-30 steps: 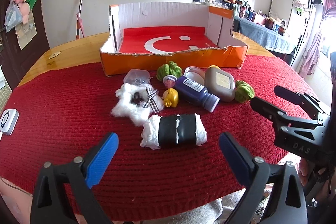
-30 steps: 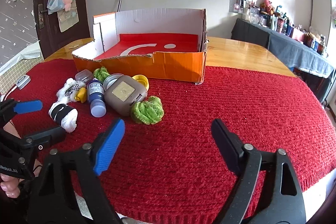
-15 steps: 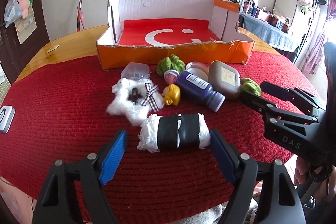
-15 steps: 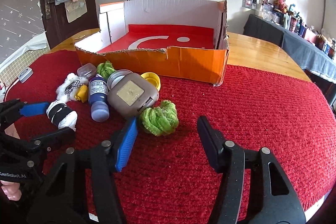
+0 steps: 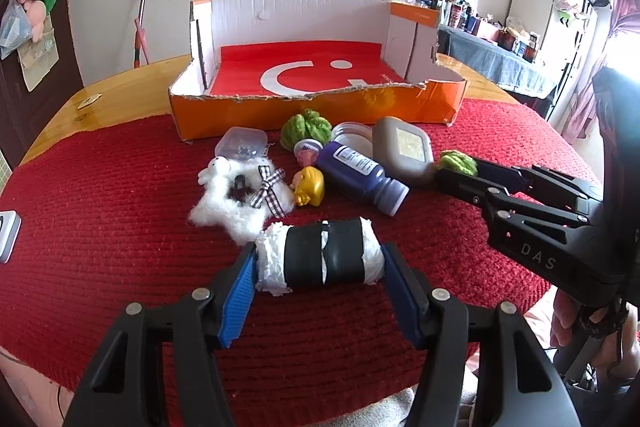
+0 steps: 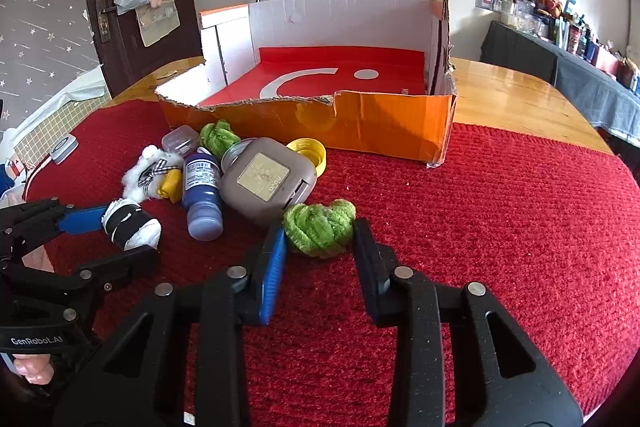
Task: Organize objects
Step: 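Grasp the white-and-black wrapped roll with the left gripper while the right gripper grasps a green knitted ball, then lift the roll with the left gripper while the right gripper carries the green ball into the box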
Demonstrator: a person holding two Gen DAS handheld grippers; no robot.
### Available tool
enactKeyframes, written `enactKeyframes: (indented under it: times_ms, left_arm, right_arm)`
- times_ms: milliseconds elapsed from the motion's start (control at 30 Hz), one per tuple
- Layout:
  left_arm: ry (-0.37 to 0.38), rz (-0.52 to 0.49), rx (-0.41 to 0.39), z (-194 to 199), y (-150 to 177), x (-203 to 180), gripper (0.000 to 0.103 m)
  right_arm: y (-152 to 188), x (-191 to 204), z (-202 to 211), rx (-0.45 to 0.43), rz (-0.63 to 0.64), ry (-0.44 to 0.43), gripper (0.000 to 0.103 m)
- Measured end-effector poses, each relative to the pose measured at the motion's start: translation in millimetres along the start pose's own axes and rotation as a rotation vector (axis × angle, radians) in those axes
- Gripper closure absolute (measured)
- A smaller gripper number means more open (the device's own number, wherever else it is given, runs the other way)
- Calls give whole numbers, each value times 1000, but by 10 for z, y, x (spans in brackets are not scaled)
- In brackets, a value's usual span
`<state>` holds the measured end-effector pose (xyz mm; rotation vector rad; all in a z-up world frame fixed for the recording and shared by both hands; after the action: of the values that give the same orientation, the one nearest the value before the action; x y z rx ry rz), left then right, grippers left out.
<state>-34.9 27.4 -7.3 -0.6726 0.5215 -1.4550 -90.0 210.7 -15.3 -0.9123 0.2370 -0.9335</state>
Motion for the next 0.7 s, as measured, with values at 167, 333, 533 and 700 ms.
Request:
enactKeyframes:
  times_ms: [167, 333, 533, 700]
  left_arm:
    - [5, -15, -33, 75, -26, -31, 41]
    - [4, -21, -65, 136, -99, -15, 41]
    - [-12, -6, -97, 163, -239, 79, 41]
    - [-14, 12, -99, 120, -351, 162, 41]
  right_arm:
    - [-23, 56, 61, -22, 17, 6, 72]
    - [-62, 98, 111, -35, 30, -2, 72]
    - [-112, 128, 117, -39, 21, -24, 72]
    - [-168, 133, 119, -44, 15, -38, 72]
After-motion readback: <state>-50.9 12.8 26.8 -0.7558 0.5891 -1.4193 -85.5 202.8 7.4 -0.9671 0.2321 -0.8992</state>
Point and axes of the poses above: each gripper's, at about its wrist camera, not at the fingertips, and z roughly against the way its jaws point, x to its left, y to its underside, the point moved 3 cm from there along -z, roughly the way its jaws point, and after that the axes turned 12 degrees about -y, right-handed, at the moved point
